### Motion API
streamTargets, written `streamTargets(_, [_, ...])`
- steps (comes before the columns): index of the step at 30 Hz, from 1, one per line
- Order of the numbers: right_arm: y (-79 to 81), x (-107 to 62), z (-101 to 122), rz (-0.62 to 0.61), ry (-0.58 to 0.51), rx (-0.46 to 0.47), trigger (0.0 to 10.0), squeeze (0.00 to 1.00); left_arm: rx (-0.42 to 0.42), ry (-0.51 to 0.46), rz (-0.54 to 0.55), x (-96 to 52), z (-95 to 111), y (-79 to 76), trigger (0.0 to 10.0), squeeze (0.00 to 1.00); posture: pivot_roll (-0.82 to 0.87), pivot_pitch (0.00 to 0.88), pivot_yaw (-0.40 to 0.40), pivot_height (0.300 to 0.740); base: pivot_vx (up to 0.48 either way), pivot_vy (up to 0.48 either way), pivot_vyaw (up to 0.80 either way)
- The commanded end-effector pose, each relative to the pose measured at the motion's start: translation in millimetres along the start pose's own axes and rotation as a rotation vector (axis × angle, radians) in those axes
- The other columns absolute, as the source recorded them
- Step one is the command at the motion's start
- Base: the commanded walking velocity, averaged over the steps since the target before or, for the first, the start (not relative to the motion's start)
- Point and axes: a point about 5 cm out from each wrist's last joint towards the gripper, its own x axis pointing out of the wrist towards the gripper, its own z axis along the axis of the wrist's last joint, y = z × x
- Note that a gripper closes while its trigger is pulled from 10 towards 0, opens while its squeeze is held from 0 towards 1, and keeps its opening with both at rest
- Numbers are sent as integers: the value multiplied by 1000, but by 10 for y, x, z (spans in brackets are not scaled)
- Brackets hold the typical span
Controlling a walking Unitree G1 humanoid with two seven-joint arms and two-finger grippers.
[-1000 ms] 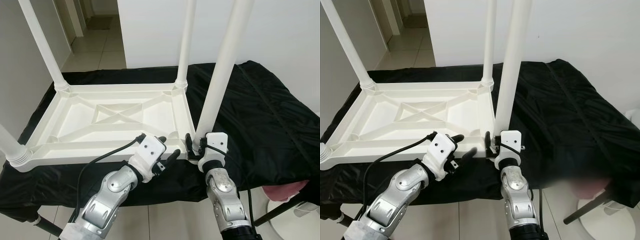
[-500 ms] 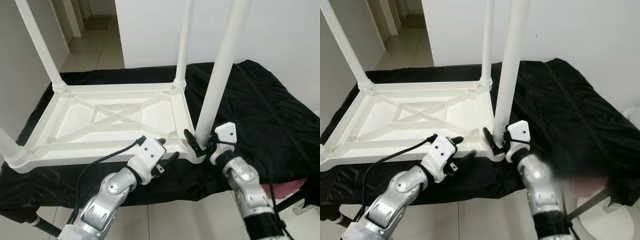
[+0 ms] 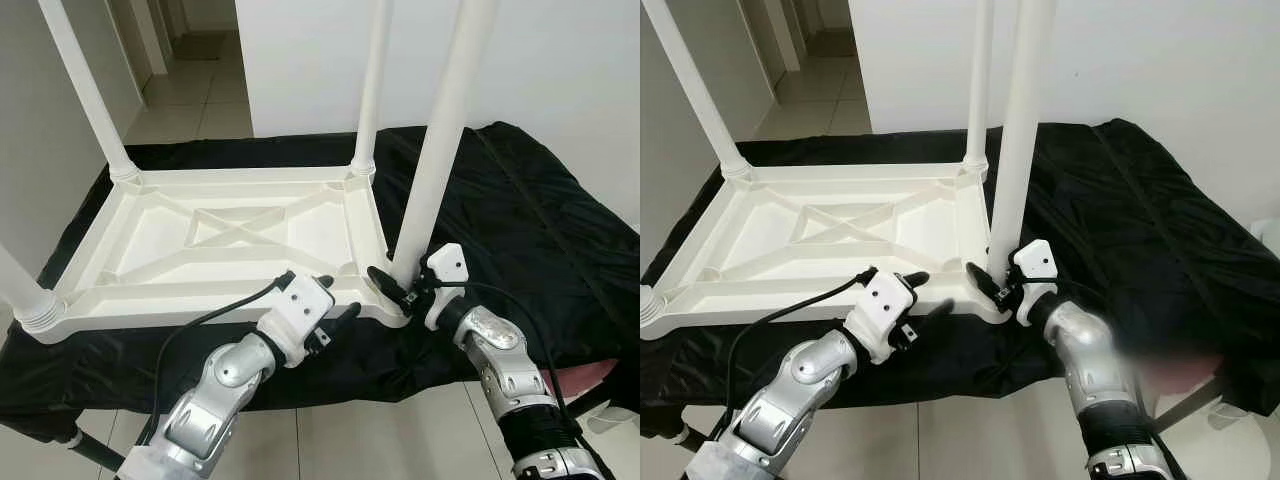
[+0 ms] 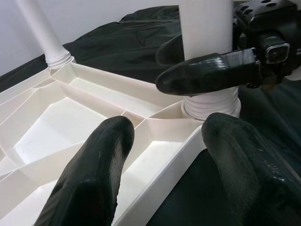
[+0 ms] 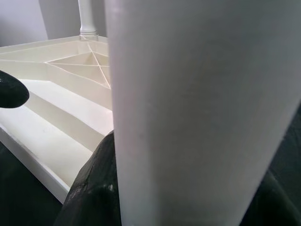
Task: Building children table
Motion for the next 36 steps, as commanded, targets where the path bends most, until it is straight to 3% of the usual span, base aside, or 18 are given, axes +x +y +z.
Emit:
streamTargets(1, [-8, -75, -57, -4, 28, 4, 10000, 0, 8, 11, -29, -38, -16, 17, 10000, 0, -19, 0, 47, 740, 0, 0, 0])
streamTargets(8, [-47, -109, -114, -186, 92, -20, 10000, 0, 12, 21, -21, -114, -36, 9, 10000, 0, 4, 0, 31, 740, 0, 0, 0])
streamTargets(11, [69, -105, -135, -267, 91, 26, 10000, 0, -3, 32, 7, -151, -62, 30, 10000, 0, 4, 0, 34, 740, 0, 0, 0])
streamTargets(13, [181, -100, -172, -392, 91, 108, 10000, 0, -10, 34, 17, -151, -66, 36, 10000, 0, 6, 0, 34, 740, 0, 0, 0])
streamTargets(18, [303, -81, -214, -564, 106, 151, 10000, 0, -8, 33, 17, -151, -63, 46, 10000, 0, 6, 0, 34, 740, 0, 0, 0])
streamTargets(24, [406, -24, -208, -622, 106, 190, 10000, 0, -9, 36, 21, -155, -68, 58, 10000, 0, 8, 0, 35, 740, 0, 0, 0])
streamTargets(29, [521, 117, -155, -654, 98, 230, 10000, 0, -30, 40, -4, -175, -73, 5, 10000, 0, 24, 0, 23, 740, 0, 0, 0])
streamTargets(36, [515, 149, -110, -641, 87, 207, 10000, 0, -58, 85, -50, -226, -144, -51, 10000, 0, 22, 0, 24, 740, 0, 0, 0])
